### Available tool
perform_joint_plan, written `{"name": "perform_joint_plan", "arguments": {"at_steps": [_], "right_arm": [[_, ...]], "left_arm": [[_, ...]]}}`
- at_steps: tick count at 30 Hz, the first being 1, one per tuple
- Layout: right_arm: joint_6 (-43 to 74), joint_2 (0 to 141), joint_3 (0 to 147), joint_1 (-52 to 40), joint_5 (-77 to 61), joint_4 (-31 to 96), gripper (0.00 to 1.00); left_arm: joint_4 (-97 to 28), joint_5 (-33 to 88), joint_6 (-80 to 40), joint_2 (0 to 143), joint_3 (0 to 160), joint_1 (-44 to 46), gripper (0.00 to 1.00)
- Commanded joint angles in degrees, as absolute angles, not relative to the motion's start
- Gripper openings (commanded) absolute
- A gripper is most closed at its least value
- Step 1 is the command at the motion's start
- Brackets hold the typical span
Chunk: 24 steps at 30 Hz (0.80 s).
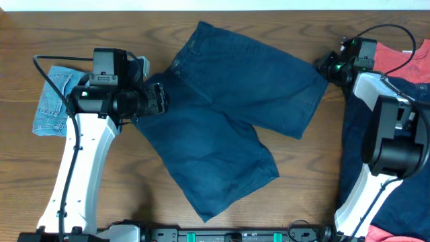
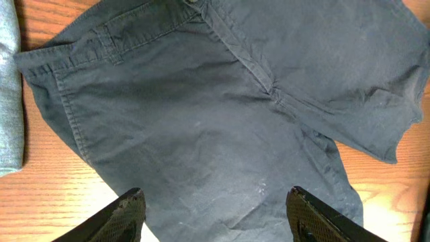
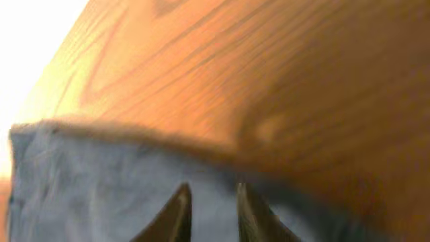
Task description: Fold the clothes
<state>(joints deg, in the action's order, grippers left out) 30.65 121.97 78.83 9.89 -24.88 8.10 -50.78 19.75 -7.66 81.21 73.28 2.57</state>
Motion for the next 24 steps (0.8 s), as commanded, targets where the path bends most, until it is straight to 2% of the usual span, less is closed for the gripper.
{"name": "perform_joint_plan", "arguments": {"at_steps": [1, 4, 7, 9, 16, 24], "right_arm": [[22.33, 113.08, 80.31, 9.76, -31.97, 12.95, 0.29], [17.52, 105.62, 80.31, 9.67, -31.20, 22.72, 0.41], [15.27, 100.68, 80.31, 9.39, -24.99, 31.24, 0.66], [15.40, 99.35, 80.29, 9.34, -18.61, 36.45, 0.72], [15.90, 104.66, 78.89, 9.32, -12.64, 45.43, 0.73], [17.34, 116.03, 78.89, 9.63, -10.50, 28.14, 0.73]], "left_arm": [[-50.72, 19.90, -7.33, 80.86, 72.99, 2.59, 0.69], [-50.76, 19.90, -7.35, 80.84, 72.99, 2.59, 0.69], [-50.94, 19.92, -7.35, 80.84, 72.99, 2.61, 0.69], [-50.96, 19.92, -7.35, 80.84, 72.99, 2.61, 0.69], [-50.89, 19.92, -7.35, 80.84, 72.99, 2.61, 0.70], [-50.94, 19.92, -7.35, 80.84, 72.99, 2.61, 0.69]]}}
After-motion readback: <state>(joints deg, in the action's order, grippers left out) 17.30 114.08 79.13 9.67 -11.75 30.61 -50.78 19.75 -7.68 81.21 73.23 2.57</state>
